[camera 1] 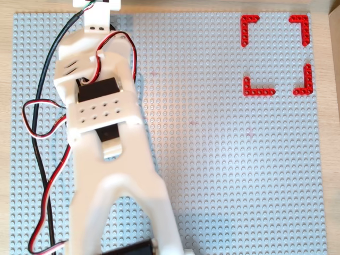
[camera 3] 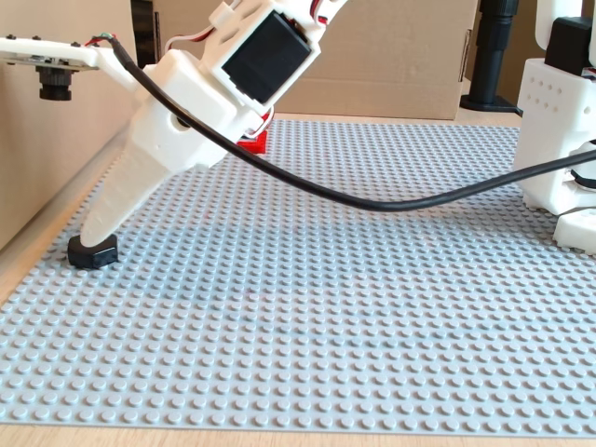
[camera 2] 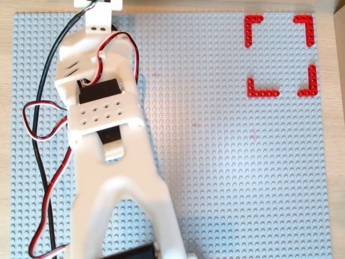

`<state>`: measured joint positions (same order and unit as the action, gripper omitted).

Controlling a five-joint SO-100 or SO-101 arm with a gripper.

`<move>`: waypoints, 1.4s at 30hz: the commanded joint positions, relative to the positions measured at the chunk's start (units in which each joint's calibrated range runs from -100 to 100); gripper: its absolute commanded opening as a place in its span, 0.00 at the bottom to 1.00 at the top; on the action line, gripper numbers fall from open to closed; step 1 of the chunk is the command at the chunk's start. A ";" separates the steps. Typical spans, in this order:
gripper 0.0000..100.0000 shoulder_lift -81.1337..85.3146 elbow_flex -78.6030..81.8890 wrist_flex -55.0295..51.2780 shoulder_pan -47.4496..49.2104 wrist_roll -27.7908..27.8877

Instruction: Grab the Lego and store it in red box

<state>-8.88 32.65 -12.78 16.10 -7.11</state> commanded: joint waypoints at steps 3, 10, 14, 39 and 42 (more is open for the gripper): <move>0.21 -1.12 -5.37 -4.06 0.76 0.28; 0.21 -5.45 -12.74 -10.11 0.76 -0.14; 0.21 -6.29 -14.37 -10.90 0.68 -0.14; 0.11 -8.92 -19.01 -16.34 0.53 0.28; 0.11 -8.84 -18.56 -16.43 0.46 0.28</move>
<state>-18.26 15.83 -28.93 16.68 -7.11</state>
